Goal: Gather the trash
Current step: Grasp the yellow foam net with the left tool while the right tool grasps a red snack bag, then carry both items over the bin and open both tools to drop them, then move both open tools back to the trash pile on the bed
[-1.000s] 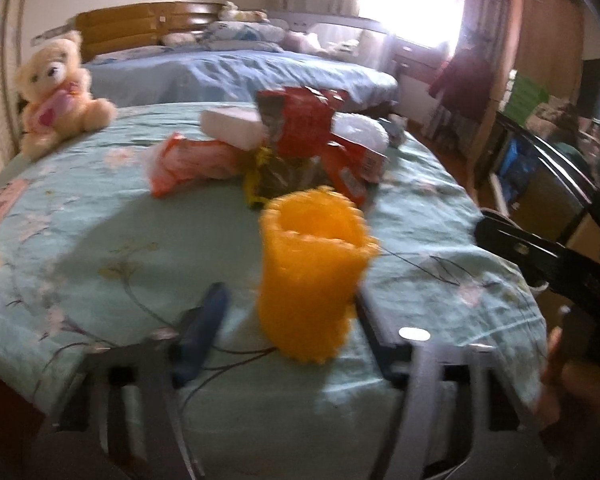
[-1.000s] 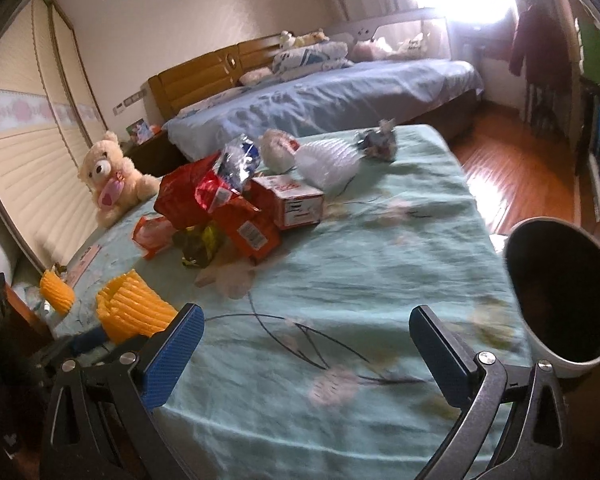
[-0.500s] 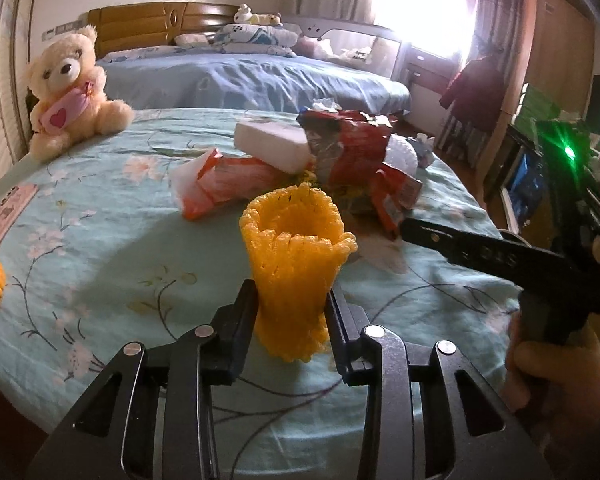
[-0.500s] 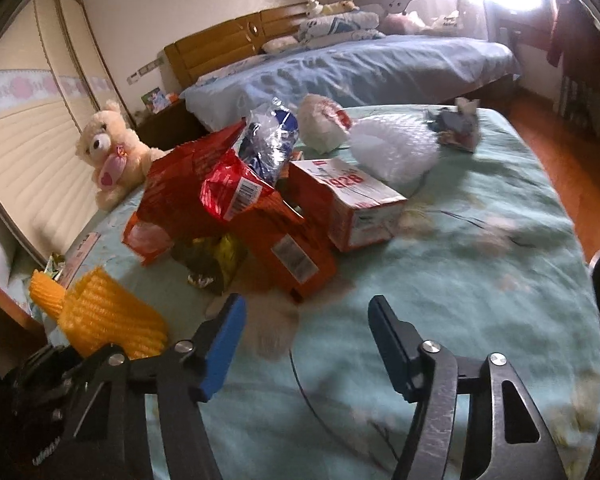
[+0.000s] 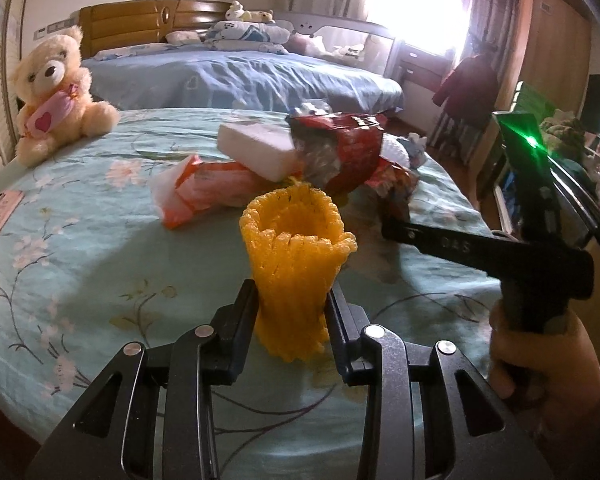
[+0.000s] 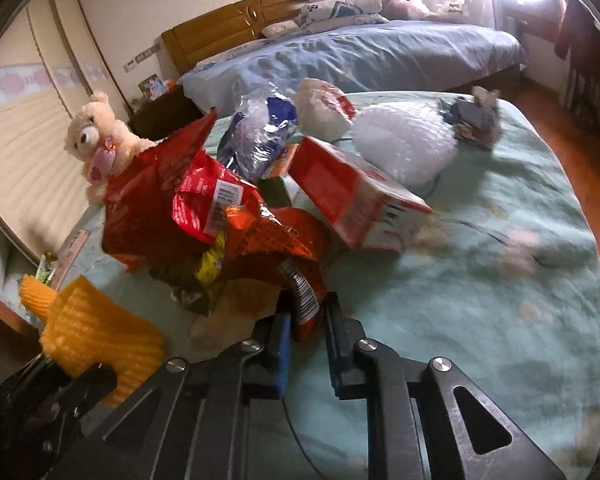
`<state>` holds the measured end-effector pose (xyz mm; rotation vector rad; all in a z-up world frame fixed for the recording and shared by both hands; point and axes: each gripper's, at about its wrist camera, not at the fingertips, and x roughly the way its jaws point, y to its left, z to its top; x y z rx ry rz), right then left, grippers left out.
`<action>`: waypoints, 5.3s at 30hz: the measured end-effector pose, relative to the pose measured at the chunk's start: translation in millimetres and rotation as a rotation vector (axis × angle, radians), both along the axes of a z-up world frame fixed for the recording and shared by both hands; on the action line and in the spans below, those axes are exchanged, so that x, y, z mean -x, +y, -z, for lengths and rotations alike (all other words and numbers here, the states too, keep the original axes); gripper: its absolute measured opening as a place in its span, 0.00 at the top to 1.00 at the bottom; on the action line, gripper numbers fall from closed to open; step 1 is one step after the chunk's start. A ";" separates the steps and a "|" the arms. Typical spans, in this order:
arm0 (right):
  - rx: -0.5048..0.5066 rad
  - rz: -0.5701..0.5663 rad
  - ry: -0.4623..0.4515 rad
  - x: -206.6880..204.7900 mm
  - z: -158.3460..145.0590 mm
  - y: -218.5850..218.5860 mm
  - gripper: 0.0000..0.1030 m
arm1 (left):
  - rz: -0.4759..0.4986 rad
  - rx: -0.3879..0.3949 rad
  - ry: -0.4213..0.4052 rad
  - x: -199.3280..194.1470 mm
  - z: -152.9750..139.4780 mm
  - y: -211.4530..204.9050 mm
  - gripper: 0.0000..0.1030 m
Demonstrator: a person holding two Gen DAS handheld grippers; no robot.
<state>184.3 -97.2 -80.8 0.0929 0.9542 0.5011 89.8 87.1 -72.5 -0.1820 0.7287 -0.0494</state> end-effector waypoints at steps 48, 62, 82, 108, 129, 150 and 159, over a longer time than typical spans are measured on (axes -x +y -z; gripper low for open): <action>-0.059 0.429 -0.012 87.0 -20.8 -262.0 0.87 | 0.477 -0.036 -0.029 -37.4 -34.6 -221.3 0.68; -0.042 0.513 0.023 81.7 -6.0 -300.3 0.87 | 0.557 -0.058 -0.008 -62.5 -31.7 -270.1 0.68; -0.031 0.564 0.084 56.2 13.4 -328.2 0.84 | 0.621 -0.058 0.099 -100.9 -0.6 -322.1 0.67; -0.114 0.514 0.032 61.0 -6.7 -288.7 0.20 | 0.385 0.038 0.081 -78.8 -6.8 -218.9 0.31; -0.131 0.277 0.002 55.7 -16.9 -176.0 0.17 | 0.123 0.061 0.046 -41.6 -2.8 -92.0 0.31; -0.098 0.068 0.013 30.4 -10.7 -90.9 0.17 | -0.051 0.066 0.065 -40.4 6.2 -13.1 0.31; -0.061 -0.009 0.011 1.5 -5.4 -57.5 0.17 | -0.075 0.039 0.074 -56.8 8.6 1.8 0.31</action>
